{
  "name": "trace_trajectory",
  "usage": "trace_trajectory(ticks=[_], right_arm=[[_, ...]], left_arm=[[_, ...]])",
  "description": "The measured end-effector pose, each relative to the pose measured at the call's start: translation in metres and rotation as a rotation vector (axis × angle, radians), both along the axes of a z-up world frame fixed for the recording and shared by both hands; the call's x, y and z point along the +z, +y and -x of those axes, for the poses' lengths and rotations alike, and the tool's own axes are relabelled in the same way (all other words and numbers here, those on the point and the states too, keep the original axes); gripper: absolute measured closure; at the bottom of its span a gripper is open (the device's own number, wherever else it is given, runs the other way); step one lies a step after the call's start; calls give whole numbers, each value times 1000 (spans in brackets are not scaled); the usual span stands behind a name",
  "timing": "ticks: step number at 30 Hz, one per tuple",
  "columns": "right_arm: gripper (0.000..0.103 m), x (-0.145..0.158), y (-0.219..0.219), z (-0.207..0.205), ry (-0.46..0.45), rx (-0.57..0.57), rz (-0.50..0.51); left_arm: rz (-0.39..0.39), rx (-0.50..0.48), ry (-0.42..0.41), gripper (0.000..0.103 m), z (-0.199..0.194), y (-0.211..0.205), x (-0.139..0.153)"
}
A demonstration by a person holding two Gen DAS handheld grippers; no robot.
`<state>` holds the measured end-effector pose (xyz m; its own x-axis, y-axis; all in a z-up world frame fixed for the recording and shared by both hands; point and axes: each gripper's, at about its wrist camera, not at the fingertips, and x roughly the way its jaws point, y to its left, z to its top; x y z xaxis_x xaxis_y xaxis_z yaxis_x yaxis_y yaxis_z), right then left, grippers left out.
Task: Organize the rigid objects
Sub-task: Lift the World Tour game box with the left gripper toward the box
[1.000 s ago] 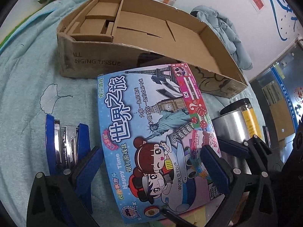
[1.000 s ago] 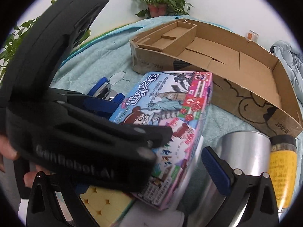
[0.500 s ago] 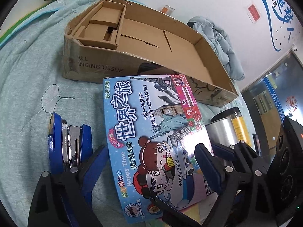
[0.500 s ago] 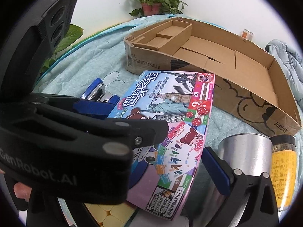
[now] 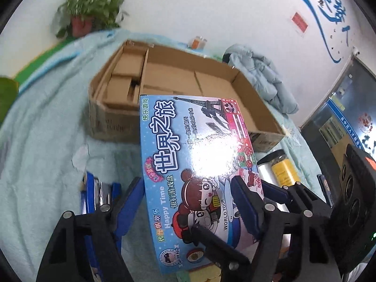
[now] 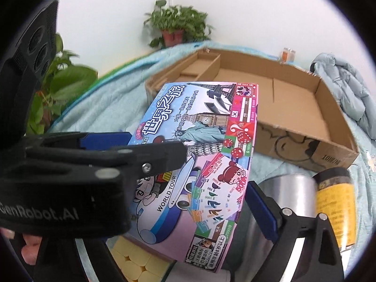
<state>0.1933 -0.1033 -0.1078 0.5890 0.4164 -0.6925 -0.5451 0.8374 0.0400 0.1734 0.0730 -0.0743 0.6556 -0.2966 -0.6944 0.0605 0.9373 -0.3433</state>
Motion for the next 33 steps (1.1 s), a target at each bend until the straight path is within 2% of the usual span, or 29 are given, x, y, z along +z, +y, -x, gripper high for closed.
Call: trace_trajectory(ticks=[4, 9, 13, 19, 24, 33], right_arm=[[11, 15, 0, -2, -78, -38, 0], [11, 31, 0, -11, -125, -54, -18], [11, 45, -1, -21, -163, -69, -37], [11, 69, -3, -36, -229, -107, -62], [11, 80, -4, -62, -232, -132, -74], [11, 75, 6, -116, -151, -128, -77]], left_arm=[[-35, -5, -60, 31, 0, -15, 23], [-55, 11, -137, 31, -8, -25, 53], [-104, 4, -198, 31, -22, -34, 80], [-128, -11, -253, 31, -51, -37, 114], [-141, -32, -241, 31, -89, -39, 125], [-122, -41, -153, 31, -157, -31, 105]])
